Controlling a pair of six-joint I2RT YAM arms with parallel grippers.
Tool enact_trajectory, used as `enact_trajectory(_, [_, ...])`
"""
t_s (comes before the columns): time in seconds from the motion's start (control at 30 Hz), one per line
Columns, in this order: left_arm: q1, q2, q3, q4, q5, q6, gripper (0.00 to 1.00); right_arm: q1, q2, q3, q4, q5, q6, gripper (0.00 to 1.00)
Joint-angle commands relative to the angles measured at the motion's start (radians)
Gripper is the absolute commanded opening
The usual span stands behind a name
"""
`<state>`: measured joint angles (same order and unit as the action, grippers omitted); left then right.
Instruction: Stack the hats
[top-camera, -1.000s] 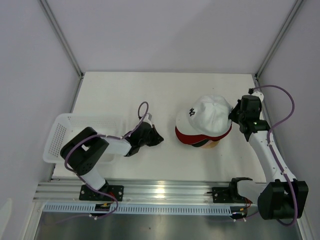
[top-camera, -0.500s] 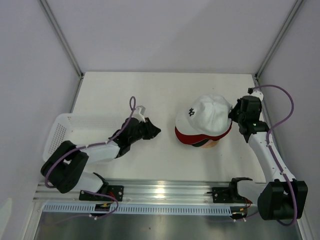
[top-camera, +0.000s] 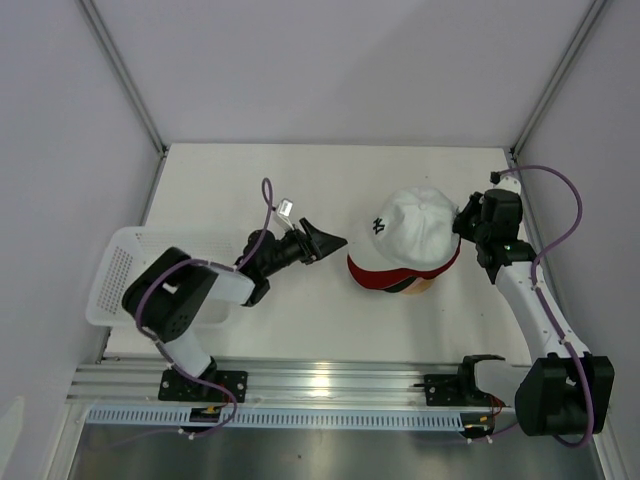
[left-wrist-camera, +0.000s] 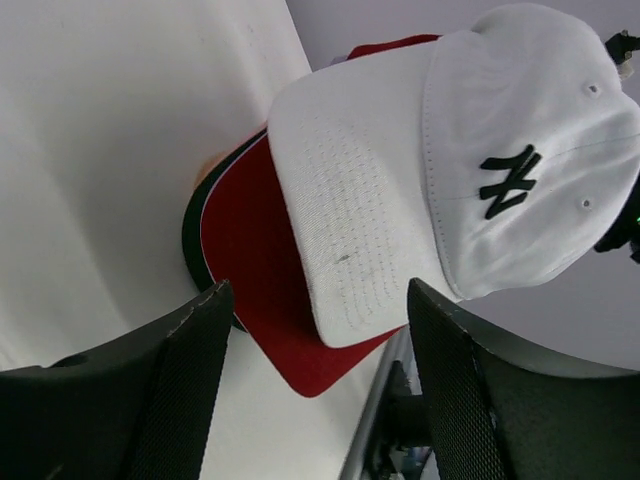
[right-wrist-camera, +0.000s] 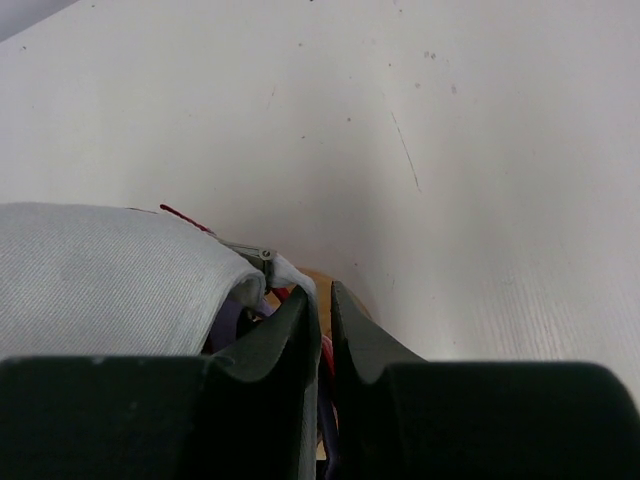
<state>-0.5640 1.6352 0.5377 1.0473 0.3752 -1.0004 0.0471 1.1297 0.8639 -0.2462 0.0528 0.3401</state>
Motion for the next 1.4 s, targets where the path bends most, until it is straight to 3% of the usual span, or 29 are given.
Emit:
enact_trajectory(0.0, [-0.016, 0.112, 0.018, 0.366, 0.065, -0.185, 0.72, 0.019, -0.002, 0.009, 0.018, -0.041, -0.013, 0.18])
enact_trajectory(0.3, [-0.037, 0.169, 0.067, 0.389, 0.037, -0.208, 0.69, 0.025, -0.021, 0.004, 0.013, -0.039, -0.01, 0.18])
enact_trajectory(0.6, [-0.05, 0.259, 0.149, 0.384, 0.048, -0.24, 0.56, 0.031, -0.01, 0.007, 0.01, -0.034, -0.01, 0.18])
enact_trajectory(0.67, [-0.051, 0.278, 0.15, 0.407, 0.05, -0.262, 0.38, 0.034, -0.01, 0.009, 0.008, -0.027, -0.009, 0.18])
enact_trajectory(0.77, [-0.05, 0.262, 0.124, 0.437, 0.042, -0.302, 0.01, 0.033, -0.011, 0.009, -0.005, 0.005, -0.001, 0.17])
enact_trajectory(0.97, [-0.054, 0.1, 0.03, 0.403, 0.031, -0.279, 0.01, 0.034, -0.008, 0.014, -0.034, 0.045, 0.013, 0.16])
enact_trajectory(1.17, [-0.089, -0.055, 0.034, 0.116, 0.013, -0.188, 0.01, 0.034, -0.021, 0.04, -0.083, 0.096, 0.023, 0.16])
enact_trajectory(1.37, [-0.163, -0.196, -0.014, -0.105, -0.128, -0.19, 0.01, 0.033, -0.033, 0.052, -0.111, 0.111, 0.016, 0.16])
